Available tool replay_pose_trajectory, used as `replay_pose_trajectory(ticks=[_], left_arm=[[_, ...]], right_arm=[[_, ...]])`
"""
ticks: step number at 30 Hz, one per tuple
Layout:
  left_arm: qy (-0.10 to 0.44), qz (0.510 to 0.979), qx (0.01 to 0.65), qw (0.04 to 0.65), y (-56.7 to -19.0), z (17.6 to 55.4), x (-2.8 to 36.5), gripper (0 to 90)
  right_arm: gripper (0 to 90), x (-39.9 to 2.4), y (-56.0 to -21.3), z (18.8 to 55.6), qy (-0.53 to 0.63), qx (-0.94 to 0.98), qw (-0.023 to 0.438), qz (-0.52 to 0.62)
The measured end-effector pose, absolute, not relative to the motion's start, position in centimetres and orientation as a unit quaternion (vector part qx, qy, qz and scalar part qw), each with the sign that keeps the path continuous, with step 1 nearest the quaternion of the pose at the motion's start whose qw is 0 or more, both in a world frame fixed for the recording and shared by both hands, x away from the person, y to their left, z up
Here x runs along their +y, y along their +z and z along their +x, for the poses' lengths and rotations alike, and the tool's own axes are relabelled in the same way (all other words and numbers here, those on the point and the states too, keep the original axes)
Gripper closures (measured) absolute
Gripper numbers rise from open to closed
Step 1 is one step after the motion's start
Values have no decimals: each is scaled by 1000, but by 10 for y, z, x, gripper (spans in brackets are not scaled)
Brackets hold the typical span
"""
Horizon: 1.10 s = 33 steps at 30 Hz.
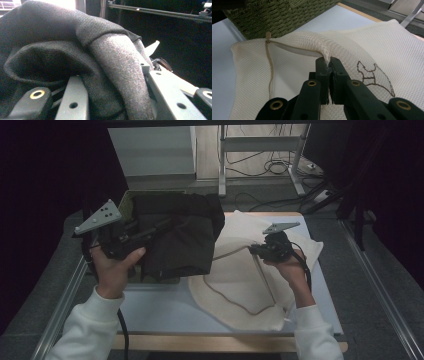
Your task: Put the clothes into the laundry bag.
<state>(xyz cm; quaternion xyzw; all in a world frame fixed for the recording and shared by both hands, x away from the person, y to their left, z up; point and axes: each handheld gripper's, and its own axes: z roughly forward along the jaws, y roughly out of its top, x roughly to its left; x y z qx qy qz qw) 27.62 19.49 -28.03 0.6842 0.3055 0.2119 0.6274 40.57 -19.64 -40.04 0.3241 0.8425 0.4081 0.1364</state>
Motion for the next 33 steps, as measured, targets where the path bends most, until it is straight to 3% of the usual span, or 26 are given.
replay_pose_trajectory(ticks=[33], left_arm=[[173,700,273,637,-292,260,168,670]], right_arm=[[859,-199,-402,408,409,838,139,332]])
